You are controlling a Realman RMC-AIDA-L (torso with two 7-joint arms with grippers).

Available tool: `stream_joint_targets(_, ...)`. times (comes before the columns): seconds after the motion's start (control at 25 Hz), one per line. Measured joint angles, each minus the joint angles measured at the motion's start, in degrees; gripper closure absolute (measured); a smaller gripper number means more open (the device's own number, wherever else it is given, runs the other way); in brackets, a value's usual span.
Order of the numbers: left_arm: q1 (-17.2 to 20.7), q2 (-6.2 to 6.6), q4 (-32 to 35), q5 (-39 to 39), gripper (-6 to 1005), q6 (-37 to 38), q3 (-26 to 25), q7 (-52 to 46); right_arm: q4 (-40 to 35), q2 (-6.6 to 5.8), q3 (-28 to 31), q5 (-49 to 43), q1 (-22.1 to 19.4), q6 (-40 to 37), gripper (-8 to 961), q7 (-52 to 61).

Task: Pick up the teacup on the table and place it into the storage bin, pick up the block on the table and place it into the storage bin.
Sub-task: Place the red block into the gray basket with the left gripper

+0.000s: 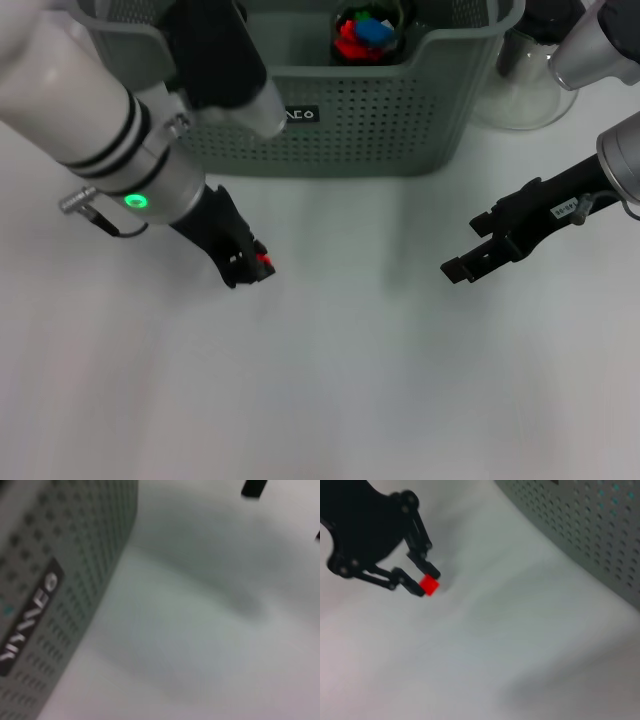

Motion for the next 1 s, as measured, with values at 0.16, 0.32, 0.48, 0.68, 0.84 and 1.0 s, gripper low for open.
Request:
stream_joint_targets(0.16,0.4,0.12,6.4,-3.2,818,5.4,-4.6,-0.7,0.0,-0.01,-0.1,0.0,0.1,0.0,11,0.0)
stream_joint_targets(0.32,-0.9,0.50,16.1,-14.0,818,12.2,-13.7,-2.5,-0.2,-0.01,-0.2,0.0,0.0,-0.3,9,0.1)
stream_joint_targets(0.48,-5.0,0.74,22.6,-26.9,819,12.9,-23.8,-3.1,-0.2,-0.10,-0.3,0.0,-0.1,-0.5,9,0.1)
stream_joint_targets(0.68,-12.2,1.98,17.6,-24.9,818,0.2,-24.2,-4.1,-0.5,-0.10,-0.4,0.0,0.2,-1.0,9,0.0)
stream_joint_targets(0.84,-19.6,3.04,2.6,-16.0,810,-12.8,-22.9,-4.6,-0.6,0.05,-0.4,0.0,0.5,-1.1,9,-0.4)
stream_joint_targets(1.0,-24.3,3.55,-11.3,-11.9,777,-23.5,-22.7,-4.3,-0.7,0.09,-0.5,0.0,0.9,-1.1,9,-0.4)
